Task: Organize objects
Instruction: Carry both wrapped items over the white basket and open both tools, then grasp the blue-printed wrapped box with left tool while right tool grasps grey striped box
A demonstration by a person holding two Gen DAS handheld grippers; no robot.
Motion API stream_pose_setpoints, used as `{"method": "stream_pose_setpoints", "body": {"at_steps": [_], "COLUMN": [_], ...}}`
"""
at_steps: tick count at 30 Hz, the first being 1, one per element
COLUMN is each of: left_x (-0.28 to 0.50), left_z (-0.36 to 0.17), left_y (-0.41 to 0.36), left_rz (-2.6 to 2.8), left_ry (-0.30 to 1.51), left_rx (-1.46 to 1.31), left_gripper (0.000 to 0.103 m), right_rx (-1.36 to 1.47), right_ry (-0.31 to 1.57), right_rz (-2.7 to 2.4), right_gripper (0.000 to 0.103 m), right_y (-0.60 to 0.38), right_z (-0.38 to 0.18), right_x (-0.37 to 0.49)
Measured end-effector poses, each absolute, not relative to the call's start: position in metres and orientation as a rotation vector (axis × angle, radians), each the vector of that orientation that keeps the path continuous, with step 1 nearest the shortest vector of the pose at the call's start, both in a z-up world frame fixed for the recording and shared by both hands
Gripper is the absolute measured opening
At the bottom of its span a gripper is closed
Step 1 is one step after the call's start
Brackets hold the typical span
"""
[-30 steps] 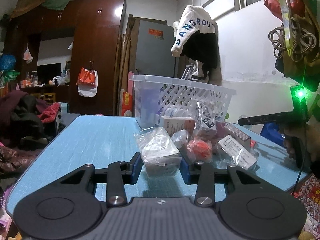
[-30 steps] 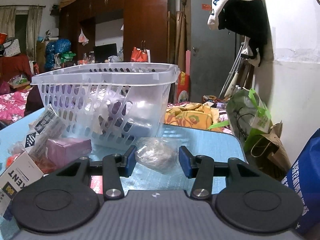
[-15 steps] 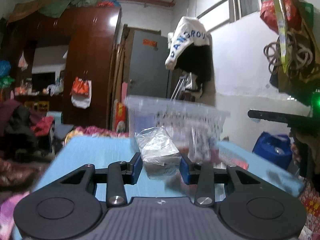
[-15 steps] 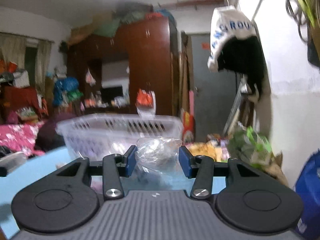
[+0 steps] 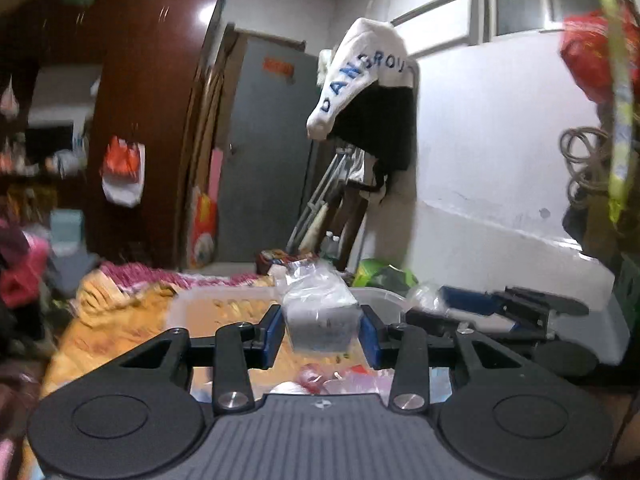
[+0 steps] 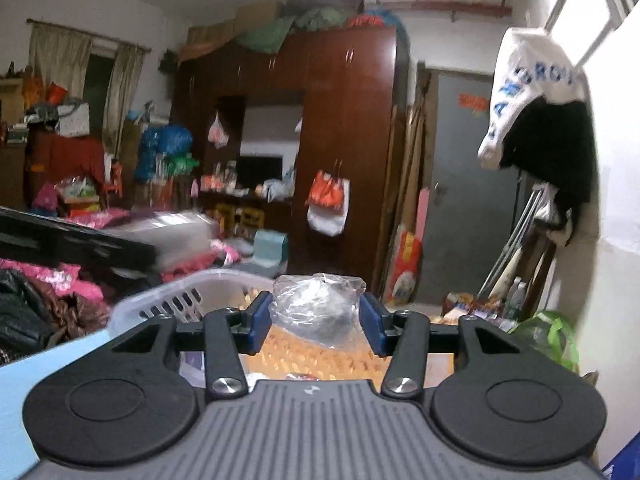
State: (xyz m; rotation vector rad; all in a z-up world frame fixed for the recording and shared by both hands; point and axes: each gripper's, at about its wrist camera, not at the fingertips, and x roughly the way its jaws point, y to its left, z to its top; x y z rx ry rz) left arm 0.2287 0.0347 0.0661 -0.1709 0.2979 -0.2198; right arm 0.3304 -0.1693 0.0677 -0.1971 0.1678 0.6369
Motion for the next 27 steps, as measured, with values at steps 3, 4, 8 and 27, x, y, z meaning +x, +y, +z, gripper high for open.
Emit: {"method": "stream_pose_setpoints", "body": {"at_steps": [3, 4, 8, 27], "left_x": [0.235, 0.225, 0.172, 0.171], "left_z": [0.051, 0.047, 0.031, -0.028], "left_y": [0.031, 0.033, 0.038, -0.029], "left_rz": [-0.155, -0.157, -0.219, -0.245], "left_ry": [0.353, 0.339, 0.292, 0.464], "left_rx": [-0.154, -0.155, -0.171, -0.009], "left_gripper": [0.082, 0.082, 0.082, 0.042], "right_rx": [-0.22, -0.216, -0.156, -0.119], "right_ry": [0.153, 0.142, 0.135, 0.262], "right_rz": [0.58, 0.57, 0.629, 0.772], "right_gripper": [0.097, 0.1, 0.103, 0.097], "right_y": [-0.173, -0.18, -0.219, -0.224], "right_z": [0.062, 0.061, 0.047, -0.023], "right_x": [0.33, 0.324, 0.28, 0.197]}}
